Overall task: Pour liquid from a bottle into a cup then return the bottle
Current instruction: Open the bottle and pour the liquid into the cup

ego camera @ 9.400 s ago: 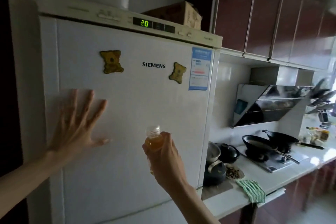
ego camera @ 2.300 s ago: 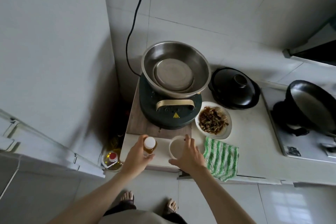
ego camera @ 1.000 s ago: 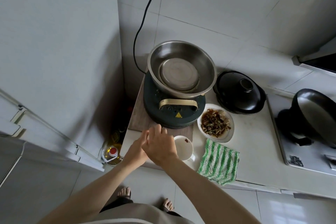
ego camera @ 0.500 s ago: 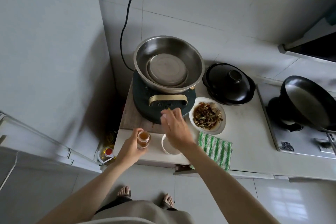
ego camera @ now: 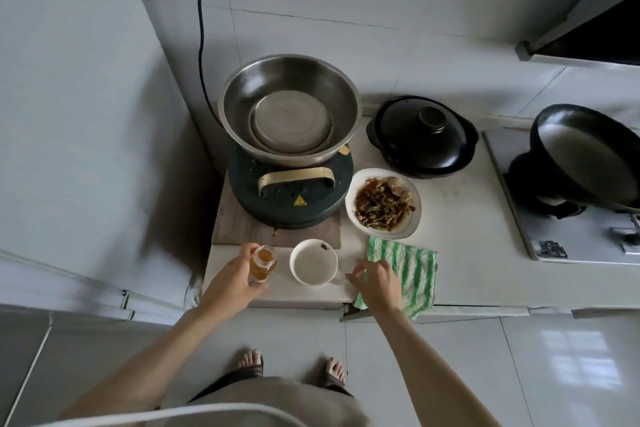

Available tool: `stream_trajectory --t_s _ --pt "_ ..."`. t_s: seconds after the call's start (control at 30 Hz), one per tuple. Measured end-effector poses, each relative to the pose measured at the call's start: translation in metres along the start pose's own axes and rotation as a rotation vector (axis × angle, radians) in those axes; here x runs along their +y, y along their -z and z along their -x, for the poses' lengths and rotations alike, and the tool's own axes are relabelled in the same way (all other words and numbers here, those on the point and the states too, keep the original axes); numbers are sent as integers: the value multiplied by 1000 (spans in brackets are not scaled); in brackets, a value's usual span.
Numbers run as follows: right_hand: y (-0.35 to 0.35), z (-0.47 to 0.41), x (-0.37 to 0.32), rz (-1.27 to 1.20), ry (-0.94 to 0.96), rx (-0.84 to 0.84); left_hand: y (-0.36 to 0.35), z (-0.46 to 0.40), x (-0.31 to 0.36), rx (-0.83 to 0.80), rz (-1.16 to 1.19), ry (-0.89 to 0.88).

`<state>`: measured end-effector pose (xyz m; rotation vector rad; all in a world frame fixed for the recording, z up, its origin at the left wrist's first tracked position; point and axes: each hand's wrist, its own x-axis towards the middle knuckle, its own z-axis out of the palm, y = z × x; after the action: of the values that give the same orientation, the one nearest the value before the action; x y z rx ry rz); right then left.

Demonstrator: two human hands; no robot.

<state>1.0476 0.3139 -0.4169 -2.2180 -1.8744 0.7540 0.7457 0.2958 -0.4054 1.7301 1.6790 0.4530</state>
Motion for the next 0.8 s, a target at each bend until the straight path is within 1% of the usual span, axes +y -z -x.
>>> stream_trajectory --t_s 0.07,0.17,0.23,0.33,0.43,0.5,0.57,0.63,0.8 --pt "-3 -1 -3 60 18 22 1 1 2 -11 -33 -6" --pt "-2 -4 -3 113 76 -8 3 1 6 -25 -76 0" --pt "3 -2 0 84 133 -34 5 -1 9 -33 -105 6" --pt "13 3 4 48 240 12 8 -5 16 -49 -158 -28" --pt "21 14 -5 18 323 49 10 -8 23 -62 -198 -56" --pt "23 22 -19 14 406 15 11 -10 27 -55 -226 -74" --pt "19 25 -34 37 461 -62 12 -11 30 -45 -242 -87" --pt "10 23 -45 69 454 -104 13 -11 33 -34 -259 -98" --pt "-2 16 -60 126 386 -142 15 -11 40 -5 -354 -119"
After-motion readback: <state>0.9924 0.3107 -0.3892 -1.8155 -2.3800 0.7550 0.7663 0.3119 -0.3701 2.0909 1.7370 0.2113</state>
